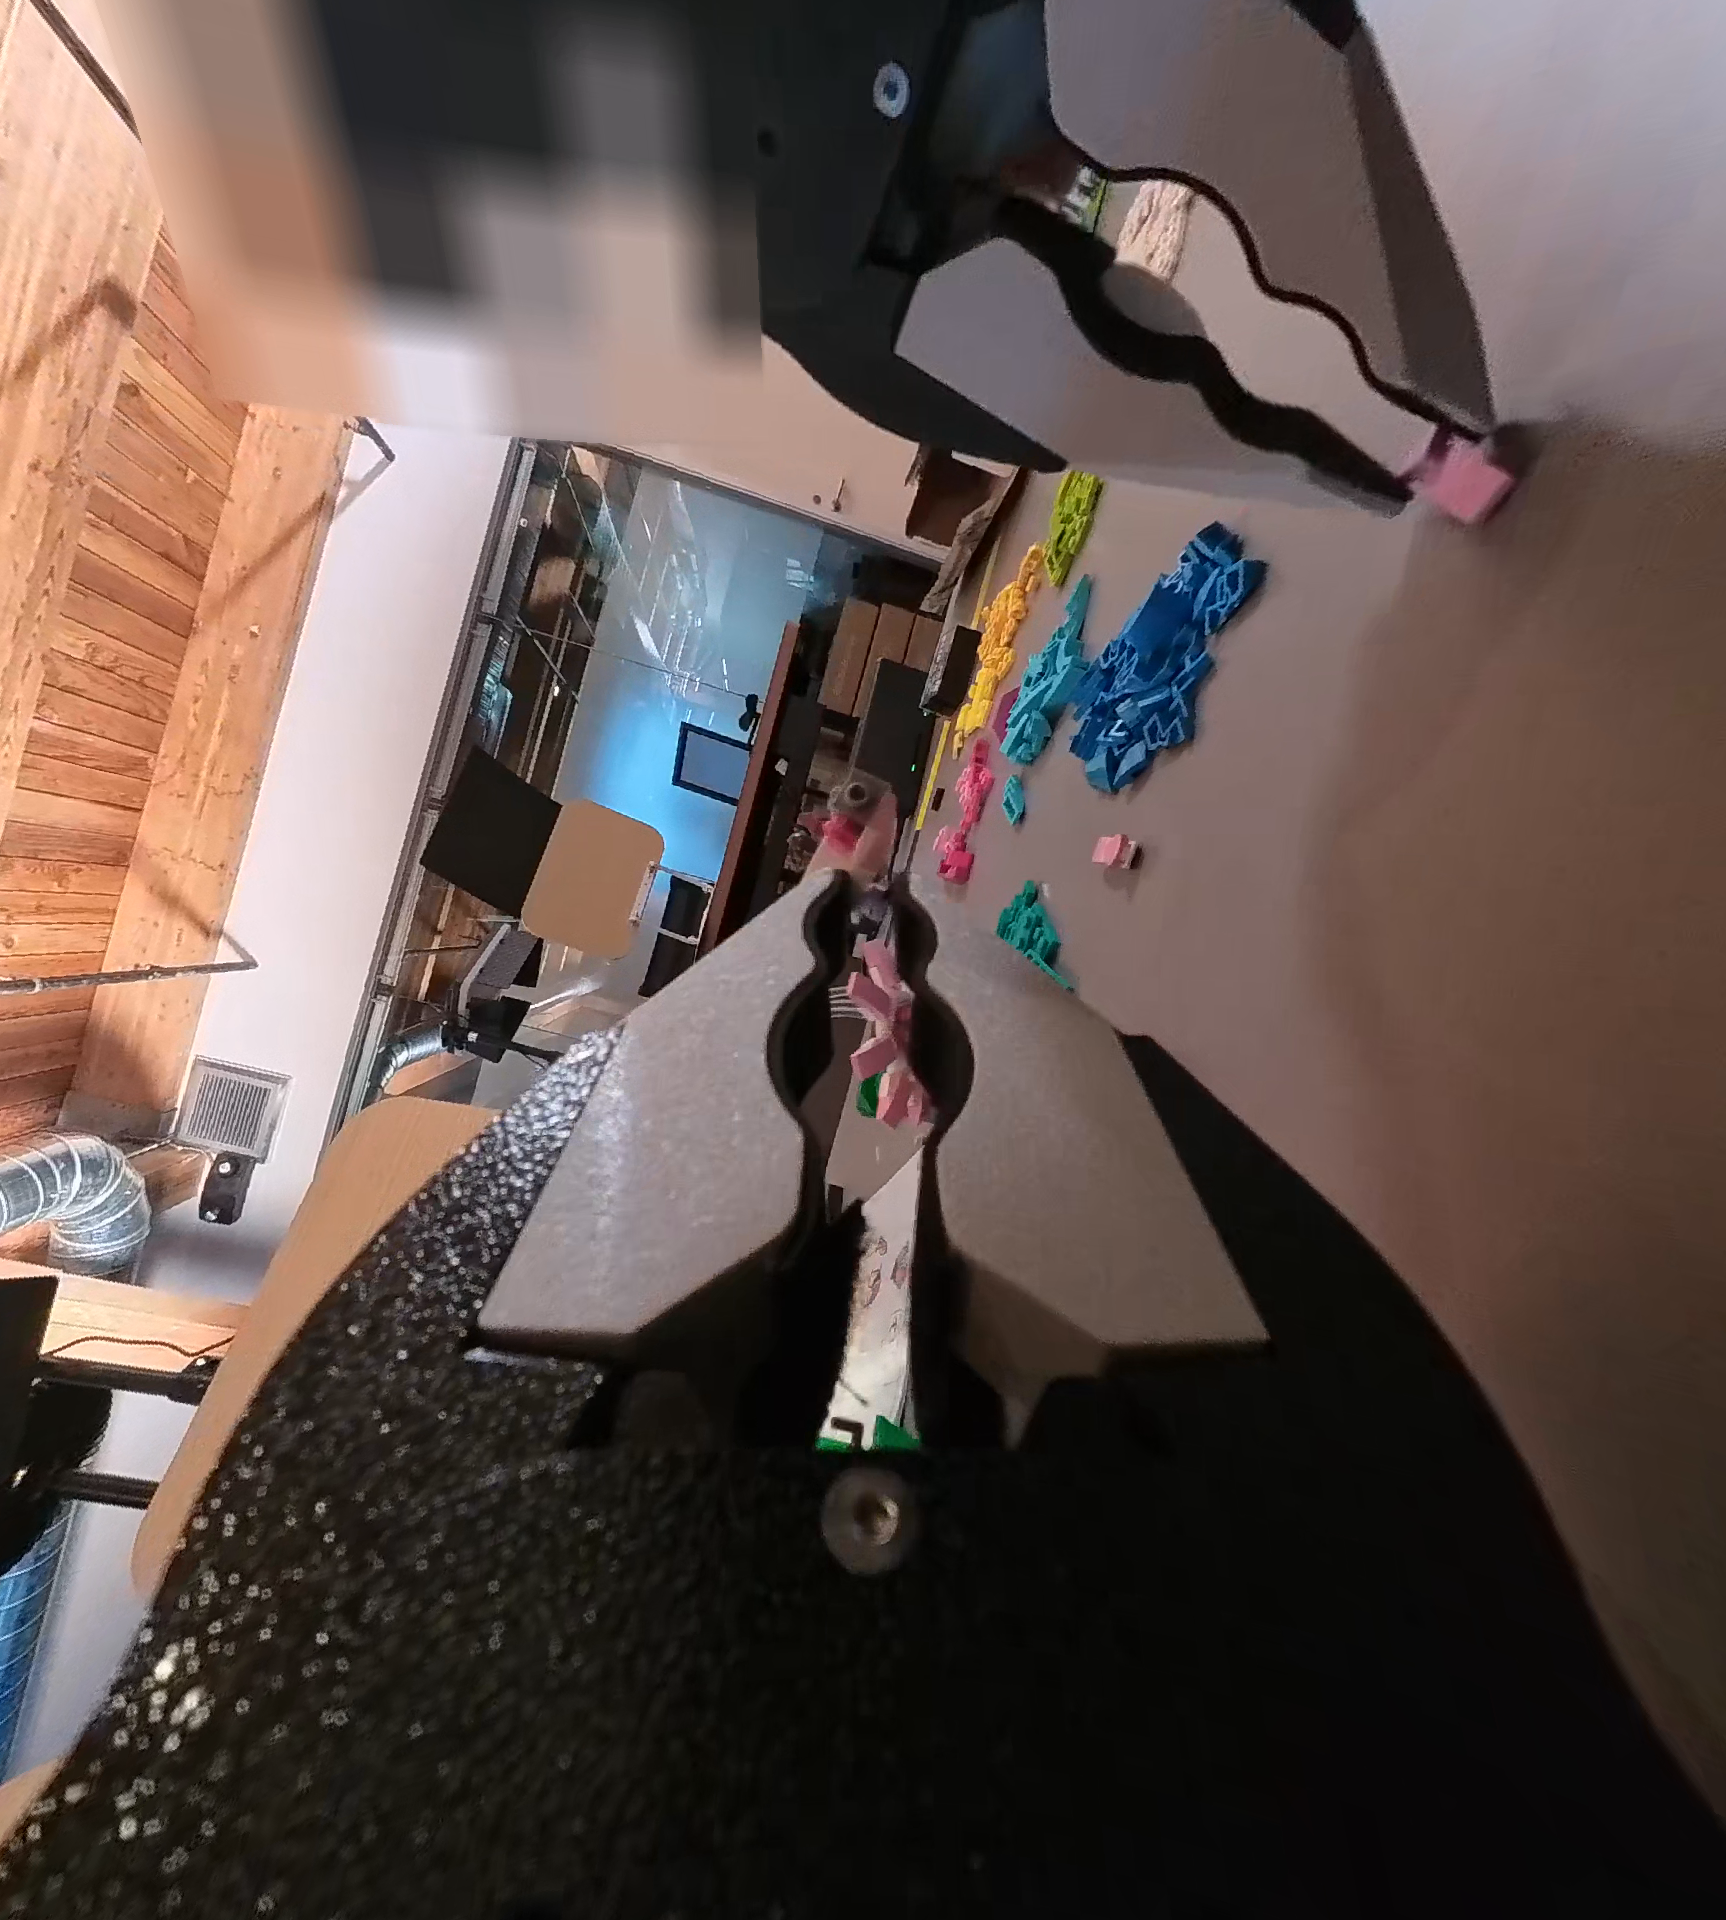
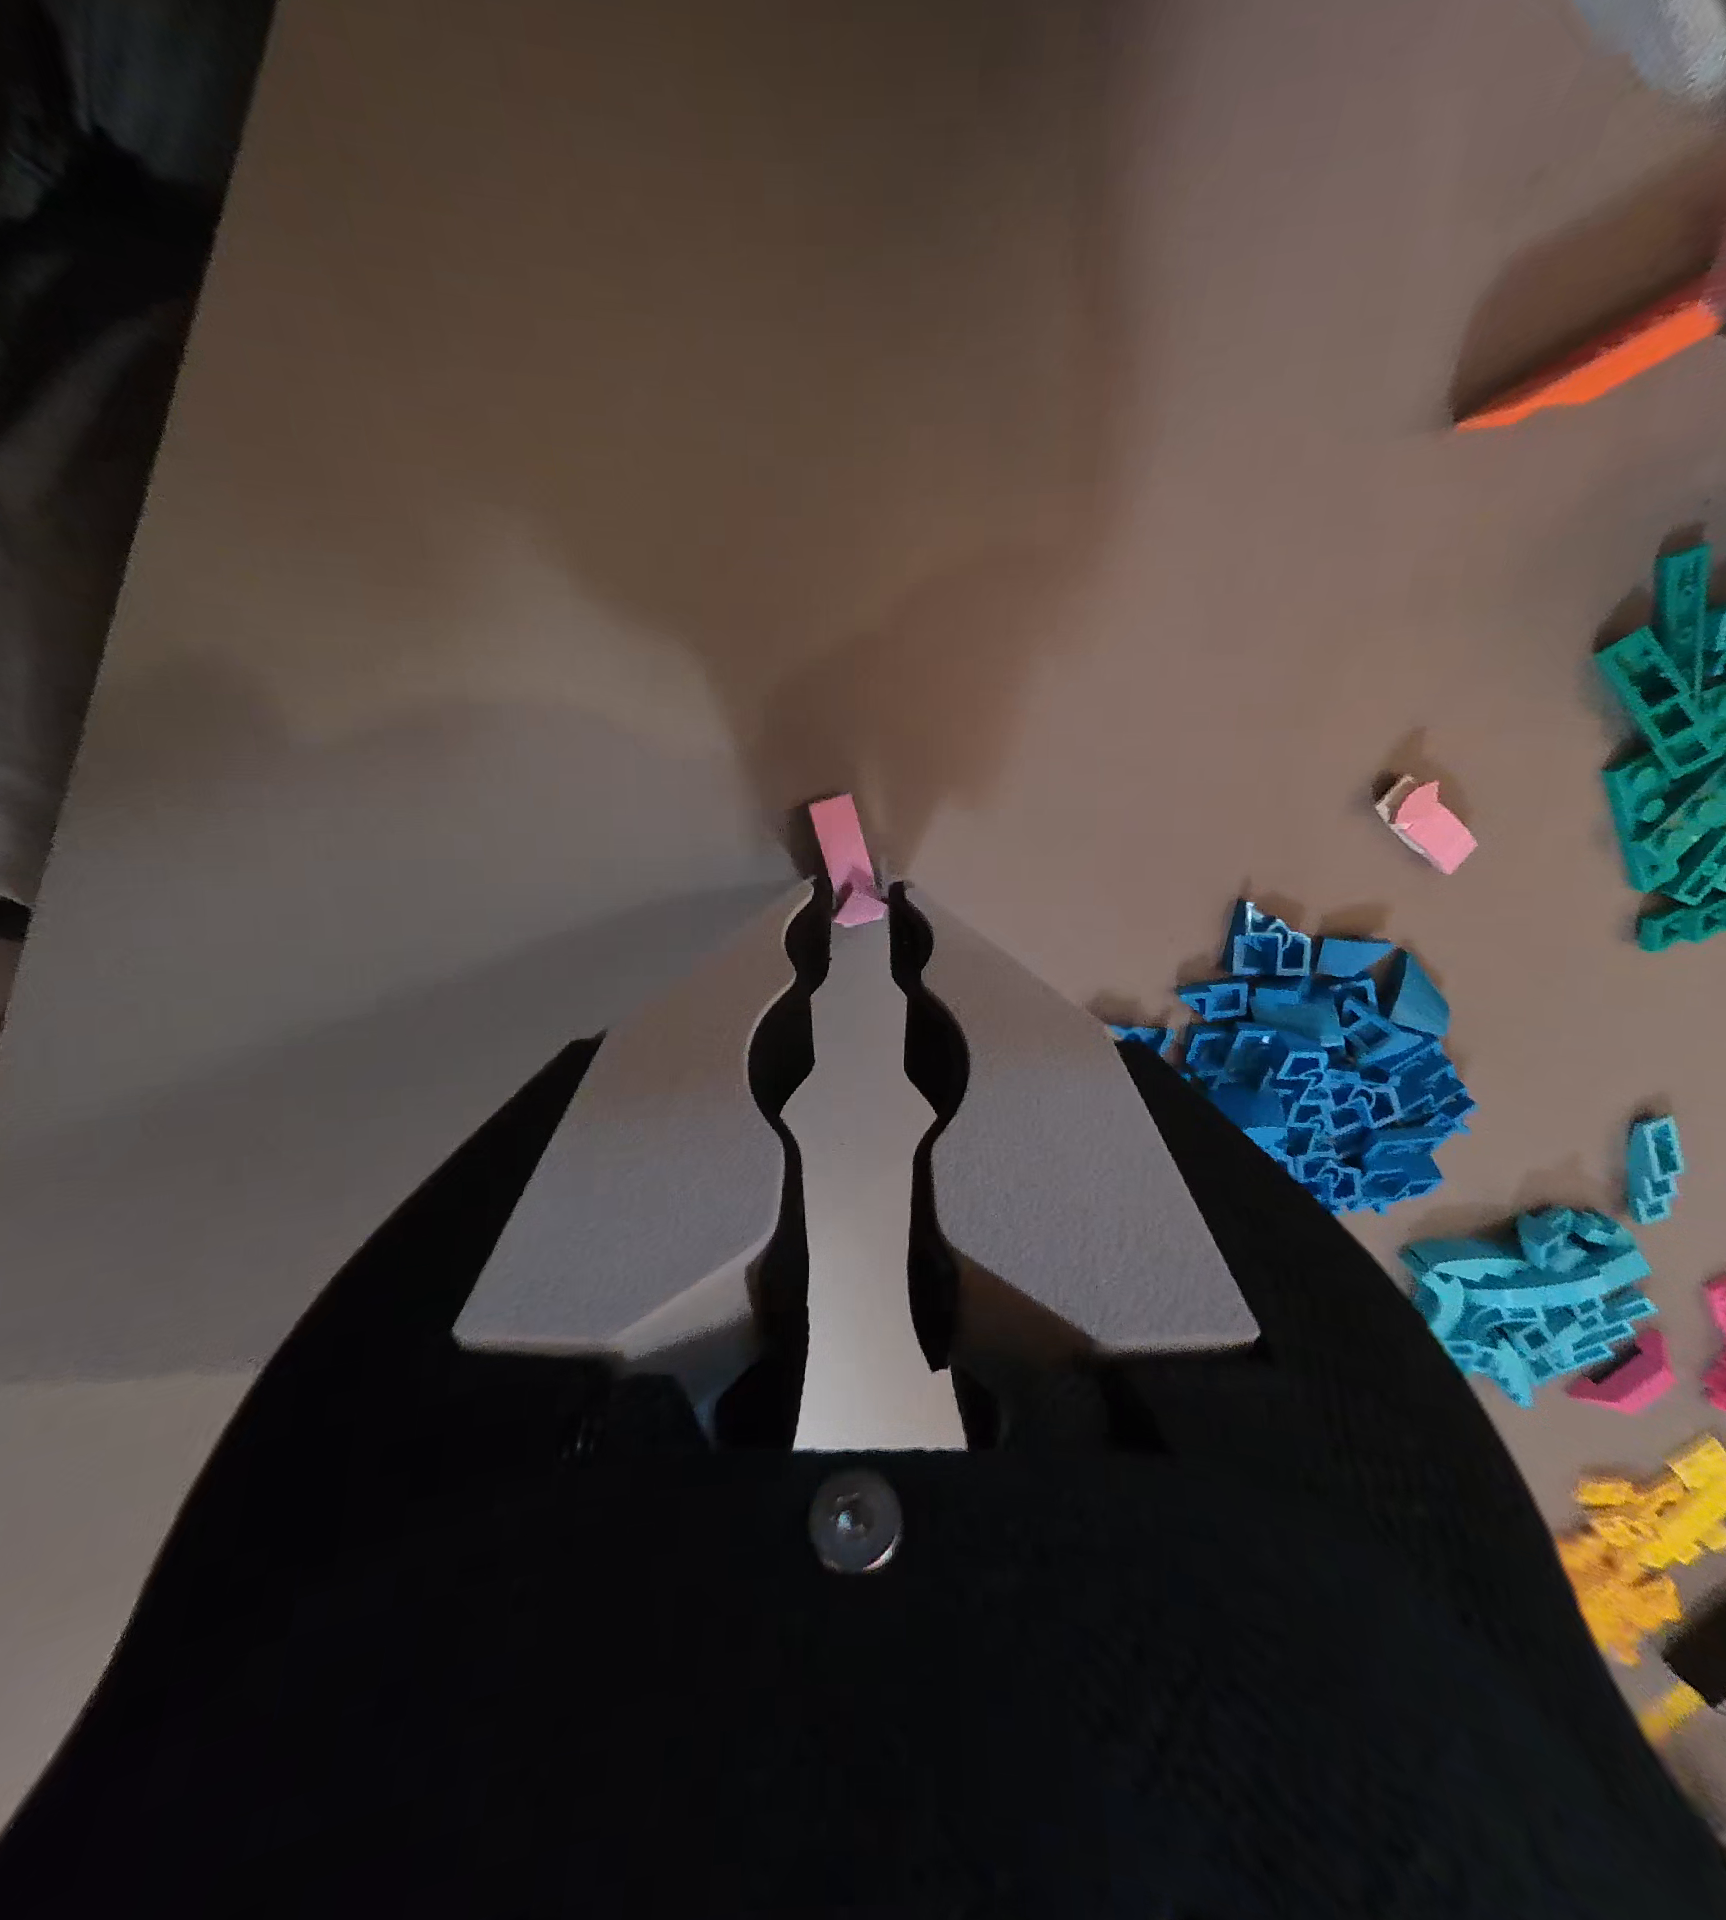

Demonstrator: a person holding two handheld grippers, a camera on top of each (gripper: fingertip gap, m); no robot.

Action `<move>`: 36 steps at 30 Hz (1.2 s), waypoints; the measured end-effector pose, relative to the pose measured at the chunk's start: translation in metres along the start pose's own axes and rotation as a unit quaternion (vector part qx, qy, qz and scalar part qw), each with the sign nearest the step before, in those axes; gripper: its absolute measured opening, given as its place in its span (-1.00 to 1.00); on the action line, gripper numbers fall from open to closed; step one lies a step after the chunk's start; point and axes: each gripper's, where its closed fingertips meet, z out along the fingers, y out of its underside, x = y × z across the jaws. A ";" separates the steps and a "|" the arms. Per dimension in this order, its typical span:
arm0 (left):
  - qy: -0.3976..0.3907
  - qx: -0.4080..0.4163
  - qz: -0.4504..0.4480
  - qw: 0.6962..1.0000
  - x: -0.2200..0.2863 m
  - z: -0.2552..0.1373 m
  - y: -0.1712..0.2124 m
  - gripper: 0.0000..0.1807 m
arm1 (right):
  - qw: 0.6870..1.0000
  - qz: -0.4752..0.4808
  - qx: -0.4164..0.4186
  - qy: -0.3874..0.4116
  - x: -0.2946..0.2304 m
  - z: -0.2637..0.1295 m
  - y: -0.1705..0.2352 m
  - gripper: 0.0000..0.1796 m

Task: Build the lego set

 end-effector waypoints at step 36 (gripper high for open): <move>0.025 -0.007 -0.011 1.000 0.007 0.000 0.004 -0.94 | 0.776 0.505 0.112 0.362 0.005 -0.013 0.013 -0.41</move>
